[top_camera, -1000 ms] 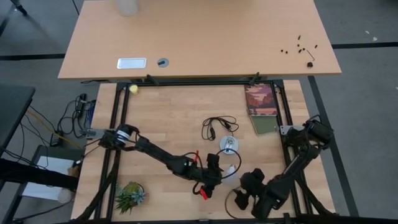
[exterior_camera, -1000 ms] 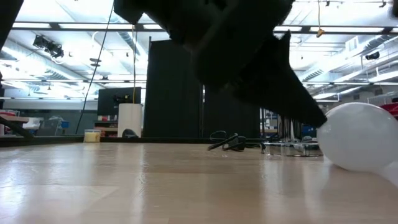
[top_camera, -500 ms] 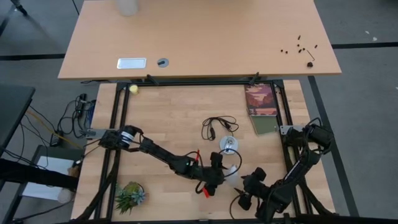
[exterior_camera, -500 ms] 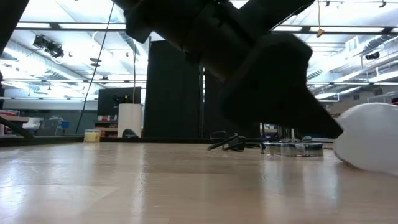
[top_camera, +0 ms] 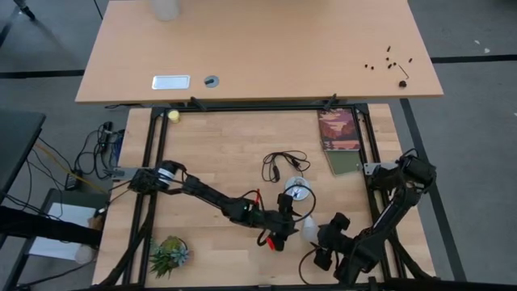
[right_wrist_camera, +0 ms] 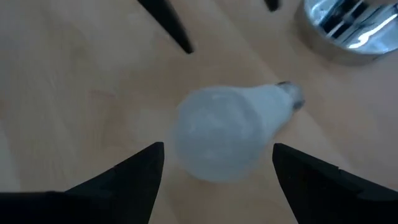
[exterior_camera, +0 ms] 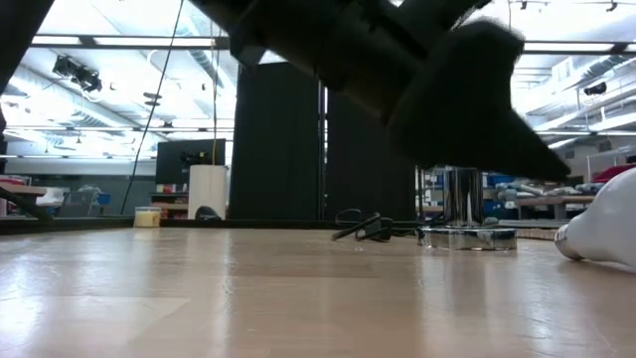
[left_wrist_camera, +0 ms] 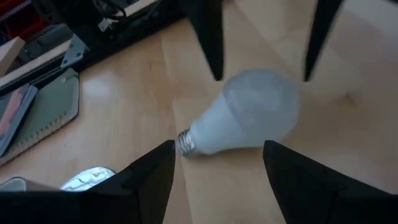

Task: Screw lightbulb
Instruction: Insert the lightbulb into the silver lamp

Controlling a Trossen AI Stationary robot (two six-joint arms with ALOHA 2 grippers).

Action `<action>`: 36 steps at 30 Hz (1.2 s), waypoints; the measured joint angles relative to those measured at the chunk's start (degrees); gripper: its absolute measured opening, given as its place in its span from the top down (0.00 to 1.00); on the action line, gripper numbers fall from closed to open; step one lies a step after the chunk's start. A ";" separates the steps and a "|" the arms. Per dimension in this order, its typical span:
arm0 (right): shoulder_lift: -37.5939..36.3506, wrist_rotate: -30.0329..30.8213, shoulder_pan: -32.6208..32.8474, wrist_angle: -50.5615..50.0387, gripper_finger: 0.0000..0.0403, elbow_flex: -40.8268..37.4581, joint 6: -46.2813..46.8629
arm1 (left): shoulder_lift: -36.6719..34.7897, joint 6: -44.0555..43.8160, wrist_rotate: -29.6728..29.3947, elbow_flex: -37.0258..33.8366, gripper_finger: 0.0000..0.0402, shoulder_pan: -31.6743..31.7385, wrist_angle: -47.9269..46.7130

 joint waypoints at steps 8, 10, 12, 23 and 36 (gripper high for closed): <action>-12.68 5.15 0.07 -10.85 0.23 1.54 -4.33 | -2.91 -4.23 0.40 1.42 0.38 -0.68 -1.30; -15.53 6.15 0.18 -13.27 0.23 1.91 -4.43 | -3.41 -4.24 0.38 1.45 0.38 -0.68 -1.35; -17.41 6.93 1.27 -13.60 0.23 2.01 -4.45 | -3.45 -4.28 0.40 1.45 0.38 -0.68 -1.75; -12.07 9.84 5.12 -10.93 0.23 2.23 2.55 | -3.45 -4.08 0.46 1.42 0.38 0.21 -4.81; -0.07 9.07 3.39 -11.21 0.23 5.25 18.27 | -3.39 -3.80 5.16 1.01 0.38 2.05 -14.99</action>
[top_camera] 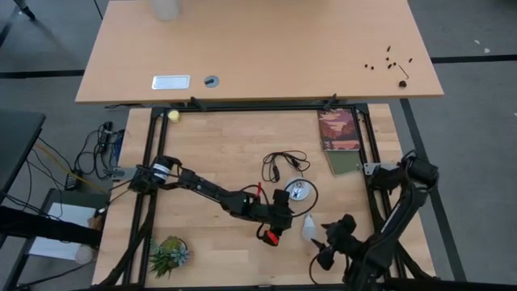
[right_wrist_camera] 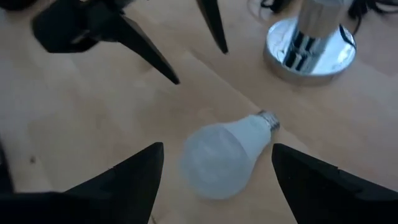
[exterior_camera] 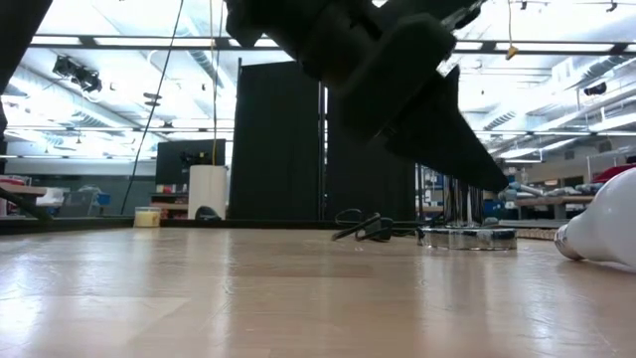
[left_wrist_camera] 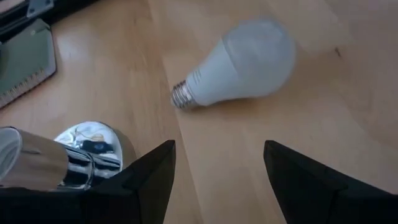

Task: Screw lightbulb
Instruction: Insert the lightbulb into the silver lamp

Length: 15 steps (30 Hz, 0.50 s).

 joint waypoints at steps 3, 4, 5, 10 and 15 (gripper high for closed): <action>2.62 0.02 -0.75 1.55 0.23 0.00 0.88 | 0.16 0.24 0.00 0.00 0.38 0.00 0.03; 3.53 0.06 -1.18 2.47 0.23 0.00 0.90 | 0.16 0.24 -0.06 -0.02 0.38 0.00 0.13; 4.42 0.36 -1.63 3.59 0.23 0.00 0.91 | 0.16 0.22 -0.27 -0.02 0.38 0.00 0.26; 9.13 1.76 -3.91 4.19 0.23 2.50 0.84 | 0.16 -0.22 -1.14 -0.02 0.38 0.07 0.54; 14.68 1.70 -6.09 0.54 0.23 6.55 0.87 | 0.16 -0.89 -1.16 -0.02 0.38 0.07 0.51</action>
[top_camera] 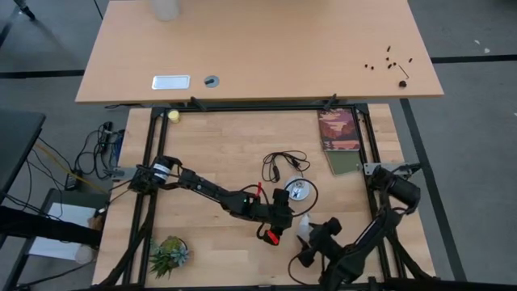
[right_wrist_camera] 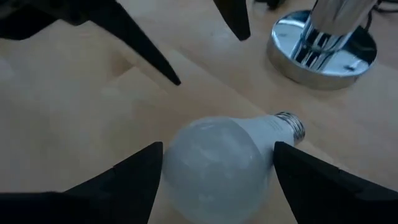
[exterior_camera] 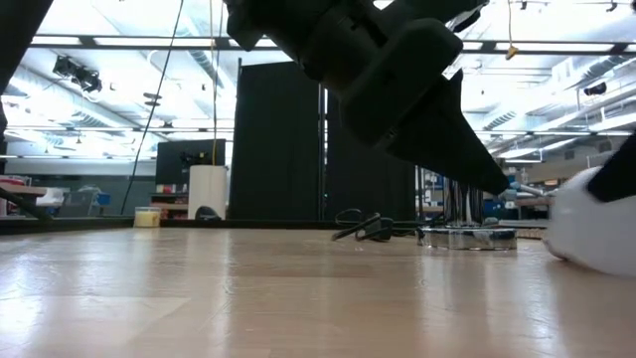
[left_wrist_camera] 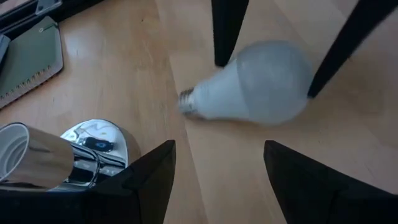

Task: Screw lightbulb
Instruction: Insert the lightbulb into the silver lamp

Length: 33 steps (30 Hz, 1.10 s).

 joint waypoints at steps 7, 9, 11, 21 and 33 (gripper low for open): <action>2.45 0.97 -1.35 -2.40 0.23 1.49 1.26 | 0.00 -0.93 0.02 0.00 0.38 -0.02 -0.19; 2.37 0.16 -1.37 -2.33 0.23 1.49 1.20 | 0.00 -0.93 0.11 0.00 0.38 0.00 -0.46; 2.18 -0.50 -1.37 -1.96 0.23 1.47 0.54 | 0.00 -0.96 0.42 0.00 0.38 0.00 -0.57; 1.32 -1.53 -2.31 10.32 0.23 1.44 -18.70 | -0.38 -0.97 -0.15 0.01 0.38 0.00 -3.16; 1.20 -5.64 -8.83 20.66 0.23 1.42 -38.94 | -3.67 -3.44 0.69 0.03 0.38 -1.50 -22.49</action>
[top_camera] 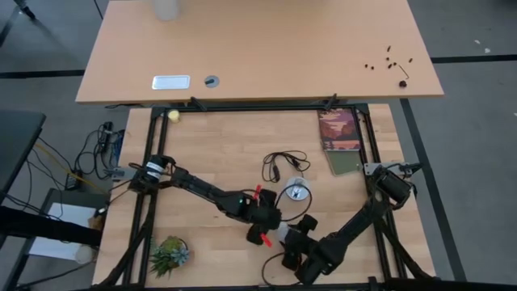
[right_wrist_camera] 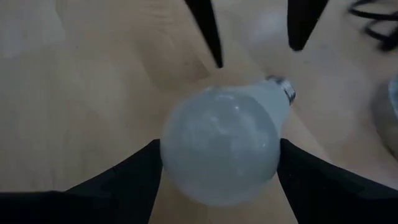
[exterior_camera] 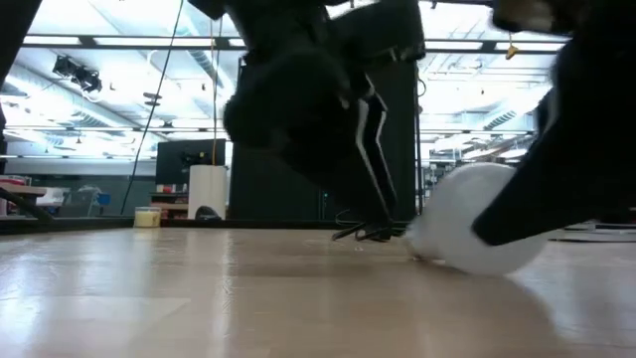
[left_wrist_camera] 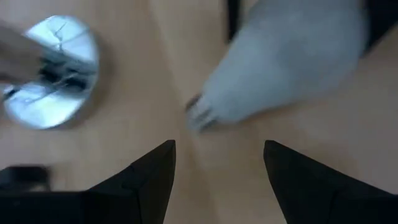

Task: Screw lightbulb
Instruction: Insert the lightbulb into the silver lamp

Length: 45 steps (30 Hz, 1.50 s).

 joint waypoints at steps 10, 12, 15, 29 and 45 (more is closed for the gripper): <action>0.39 -6.63 -5.60 8.28 0.24 -0.20 -11.86 | -0.18 4.34 -2.48 -0.01 0.38 -4.32 -7.75; 0.37 -6.43 -6.18 9.56 0.24 -0.20 -12.59 | -0.18 3.96 -3.94 -0.01 0.38 -4.96 -7.65; 0.37 -6.32 -6.86 10.72 0.24 -0.20 -14.55 | -0.18 2.38 -5.86 -0.02 0.38 -5.43 -7.53; -6.19 -9.86 -6.21 6.30 0.23 -0.12 -23.21 | -0.18 -0.21 -10.44 -1.89 0.38 -6.86 1.40; -7.93 -10.82 -3.23 -3.30 0.23 -1.79 -12.16 | -0.18 -0.40 -9.58 -1.87 0.38 -6.39 10.17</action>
